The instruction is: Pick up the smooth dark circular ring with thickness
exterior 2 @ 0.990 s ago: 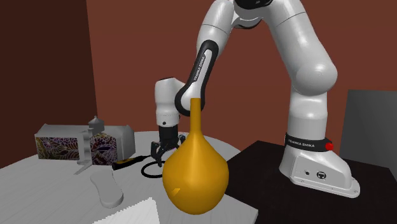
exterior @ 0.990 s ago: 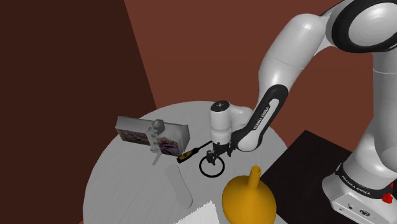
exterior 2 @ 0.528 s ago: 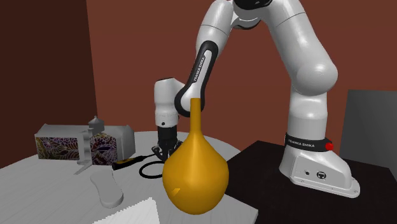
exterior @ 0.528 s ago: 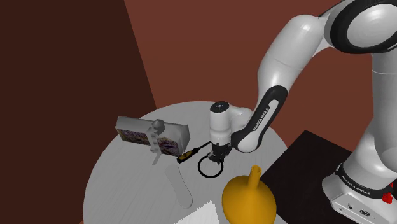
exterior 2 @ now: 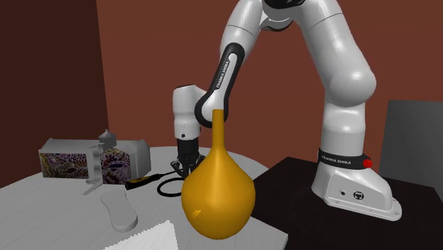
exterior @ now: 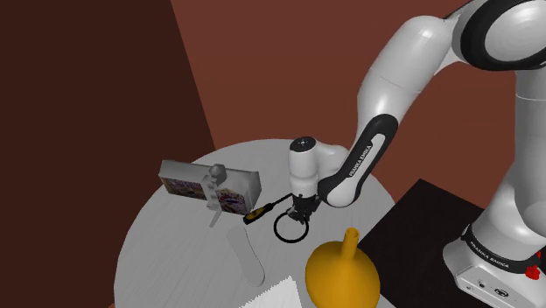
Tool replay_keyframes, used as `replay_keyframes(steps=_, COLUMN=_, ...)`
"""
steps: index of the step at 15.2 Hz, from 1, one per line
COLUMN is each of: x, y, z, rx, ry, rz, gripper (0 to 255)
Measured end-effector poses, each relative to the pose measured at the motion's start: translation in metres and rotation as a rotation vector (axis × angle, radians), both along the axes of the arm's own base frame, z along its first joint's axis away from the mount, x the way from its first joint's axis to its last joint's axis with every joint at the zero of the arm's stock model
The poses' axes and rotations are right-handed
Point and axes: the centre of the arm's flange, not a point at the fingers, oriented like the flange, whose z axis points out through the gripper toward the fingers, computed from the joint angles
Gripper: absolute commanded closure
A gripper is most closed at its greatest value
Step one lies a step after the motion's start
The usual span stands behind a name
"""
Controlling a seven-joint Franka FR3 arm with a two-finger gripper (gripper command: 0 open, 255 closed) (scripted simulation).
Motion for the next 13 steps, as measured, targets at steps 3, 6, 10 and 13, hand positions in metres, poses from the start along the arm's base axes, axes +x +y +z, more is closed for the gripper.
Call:
replay_keyframes(steps=3, x=-0.001, y=0.000, z=0.015, rx=-0.001, ry=0.001, rz=-0.001, gripper=255)
replay_keyframes(steps=6, x=0.001, y=-0.001, z=0.030, rx=-0.001, ry=0.001, rz=-0.001, gripper=255)
replay_keyframes(steps=10, x=-0.001, y=0.000, z=0.052, rx=-0.001, ry=0.001, rz=-0.001, gripper=255)
replay_keyframes(steps=13, x=0.000, y=-0.001, z=0.065, rx=-0.001, ry=0.001, rz=-0.001, gripper=255)
